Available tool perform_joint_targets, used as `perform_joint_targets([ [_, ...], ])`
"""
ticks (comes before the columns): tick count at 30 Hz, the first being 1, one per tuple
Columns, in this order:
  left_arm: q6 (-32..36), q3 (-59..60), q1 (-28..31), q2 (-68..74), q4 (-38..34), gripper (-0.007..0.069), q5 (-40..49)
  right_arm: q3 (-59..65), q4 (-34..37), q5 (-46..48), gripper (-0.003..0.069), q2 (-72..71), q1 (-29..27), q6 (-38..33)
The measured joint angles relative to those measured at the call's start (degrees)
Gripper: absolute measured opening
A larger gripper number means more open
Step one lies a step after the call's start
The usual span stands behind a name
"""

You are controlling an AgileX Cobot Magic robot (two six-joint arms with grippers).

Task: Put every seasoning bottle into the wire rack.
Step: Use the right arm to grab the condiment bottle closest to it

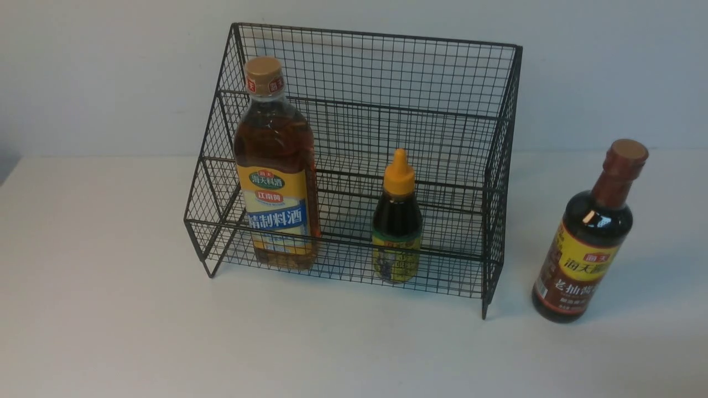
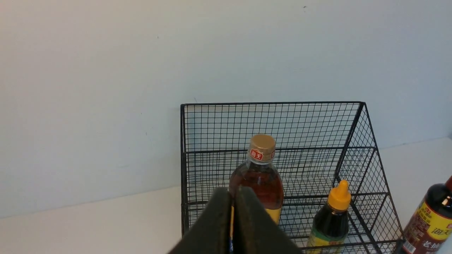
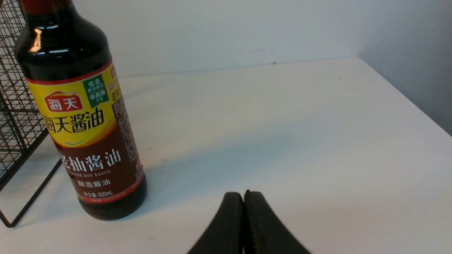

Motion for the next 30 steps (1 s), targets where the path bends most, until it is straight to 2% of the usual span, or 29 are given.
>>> perform_joint_targets([
  [4,3.8,5.9,0.0,-2.2,0.5,-0.0005,-3.9,0.0,0.0,0.0,-0.0013,0.0,0.0,0.0],
  [8,6.8,19.8,2.4,-8.8,-1.1,-0.0005,-14.8,0.0,0.0,0.0,-0.0013,0.0,0.0,0.0],
  [11,7.5,32.2,8.8,-15.7,-4.4,-0.0005,-22.3,0.0,0.0,0.0,-0.0013,0.0,0.0,0.0],
  [12,7.6,33.1,9.4,-16.2,-5.1,-0.0005,-23.3,0.0,0.0,0.0,-0.0013,0.0,0.0,0.0],
  [13,8.5,38.5,13.7,-19.7,-7.2,-0.0005,-26.1,0.0,0.0,0.0,-0.0013,0.0,0.0,0.0],
  [16,13.2,52.7,23.3,-26.9,-14.0,-0.0005,-30.7,0.0,0.0,0.0,-0.0013,0.0,0.0,0.0],
  [21,22.8,70.3,37.4,-37.7,-24.2,-0.0005,-32.3,0.0,0.0,0.0,-0.0013,0.0,0.0,0.0],
  [24,26.2,74.0,41.1,-38.9,-26.9,-0.0005,-32.2,0.0,0.0,0.0,-0.0013,0.0,0.0,0.0],
  [30,27.7,74.3,42.5,-39.0,-28.5,-0.0005,-34.0,0.0,0.0,0.0,-0.0013,0.0,0.0,0.0],
])
